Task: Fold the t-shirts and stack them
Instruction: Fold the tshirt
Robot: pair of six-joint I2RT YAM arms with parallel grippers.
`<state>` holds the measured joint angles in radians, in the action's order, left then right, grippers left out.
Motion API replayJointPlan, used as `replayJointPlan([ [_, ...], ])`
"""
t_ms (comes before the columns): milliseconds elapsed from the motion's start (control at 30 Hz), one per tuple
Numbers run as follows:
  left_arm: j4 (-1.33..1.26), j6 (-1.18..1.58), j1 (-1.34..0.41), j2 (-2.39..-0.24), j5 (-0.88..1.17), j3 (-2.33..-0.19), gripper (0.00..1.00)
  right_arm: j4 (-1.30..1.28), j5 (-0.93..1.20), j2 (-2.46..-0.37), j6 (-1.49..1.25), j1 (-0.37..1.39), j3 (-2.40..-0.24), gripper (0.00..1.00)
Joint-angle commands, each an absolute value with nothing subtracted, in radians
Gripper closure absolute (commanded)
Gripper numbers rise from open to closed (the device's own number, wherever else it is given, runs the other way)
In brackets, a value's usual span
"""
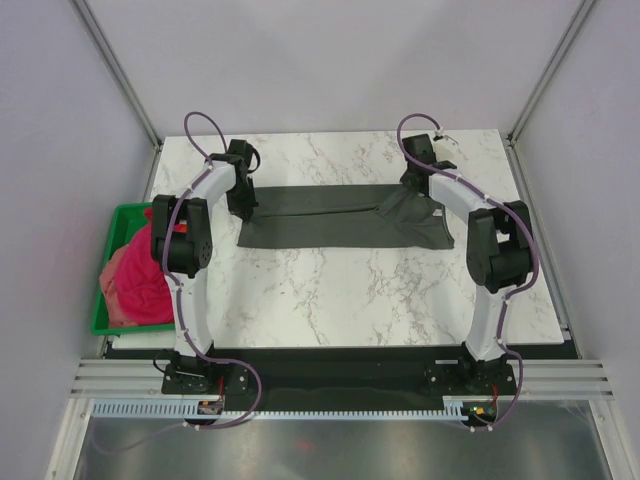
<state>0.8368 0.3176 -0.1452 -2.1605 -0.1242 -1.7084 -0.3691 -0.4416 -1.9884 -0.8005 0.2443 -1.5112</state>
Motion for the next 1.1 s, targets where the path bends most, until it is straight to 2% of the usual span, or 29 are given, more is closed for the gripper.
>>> replayJointPlan([
  [0,0.854,0.347,-0.137,-2.134,-0.158,-1.75,0.98,-0.322,-0.439,-2.022,-0.749,0.244,-1.566,1.0],
  [200,0.864,0.351,-0.138,-2.14,-0.16,-1.756,0.97,-0.279,-0.425,-2.062,-0.68,0.245,-1.578,1.0],
  [233,0.867,0.351,-0.138,-2.14,-0.163,-1.759,0.95,-0.279,-0.422,-2.068,-0.663,0.244,-1.58,0.99],
  [267,0.876,0.351,-0.138,-2.14,-0.164,-1.763,0.87,-0.281,-0.42,-2.065,-0.654,0.244,-1.582,0.97],
  [333,0.888,0.353,-0.137,-2.138,-0.175,-1.779,0.8,-0.303,-0.387,-2.056,-0.618,0.244,-1.601,0.86],
  [367,0.896,0.354,-0.137,-2.137,-0.178,-1.787,0.73,-0.334,-0.376,-2.054,-0.611,0.244,-1.623,0.81],
  [467,0.937,0.367,-0.138,-2.12,-0.181,-1.83,0.61,-0.55,-0.379,-2.045,-0.606,0.244,-1.745,0.67],
  [533,0.957,0.37,-0.138,-2.092,-0.163,-1.851,0.59,-0.688,-0.408,-2.014,-0.618,0.244,-1.776,0.6],
  [667,0.969,0.379,-0.143,-2.03,-0.095,-1.858,0.57,-0.764,-0.35,-1.913,-0.658,0.221,-1.66,0.6],
  [867,0.965,0.397,-0.232,-1.977,0.05,-1.796,0.56,-0.716,-0.235,-1.763,-0.675,0.195,-1.389,0.74],
  [1067,0.925,0.446,-0.273,-2.029,0.019,-1.689,0.56,-0.641,-0.224,-1.782,-0.672,0.169,-1.27,0.76],
])
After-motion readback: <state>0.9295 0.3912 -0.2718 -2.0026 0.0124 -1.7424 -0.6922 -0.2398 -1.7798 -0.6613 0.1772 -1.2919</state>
